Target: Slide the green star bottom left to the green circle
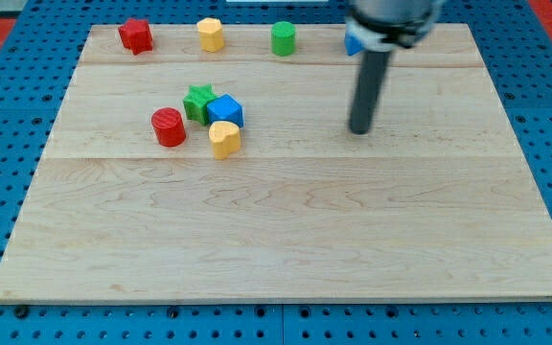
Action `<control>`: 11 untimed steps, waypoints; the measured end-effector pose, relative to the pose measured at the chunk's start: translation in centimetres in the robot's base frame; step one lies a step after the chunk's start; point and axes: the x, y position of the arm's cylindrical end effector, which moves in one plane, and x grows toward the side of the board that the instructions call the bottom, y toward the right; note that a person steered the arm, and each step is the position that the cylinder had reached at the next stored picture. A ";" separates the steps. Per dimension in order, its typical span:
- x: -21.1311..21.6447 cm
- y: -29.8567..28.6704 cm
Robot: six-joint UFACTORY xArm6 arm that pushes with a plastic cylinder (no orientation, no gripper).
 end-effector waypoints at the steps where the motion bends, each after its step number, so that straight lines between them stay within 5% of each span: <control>1: -1.4 -8.6; 4: -3.8 -24.1; 7: -9.4 -15.0; 11: -8.9 -11.5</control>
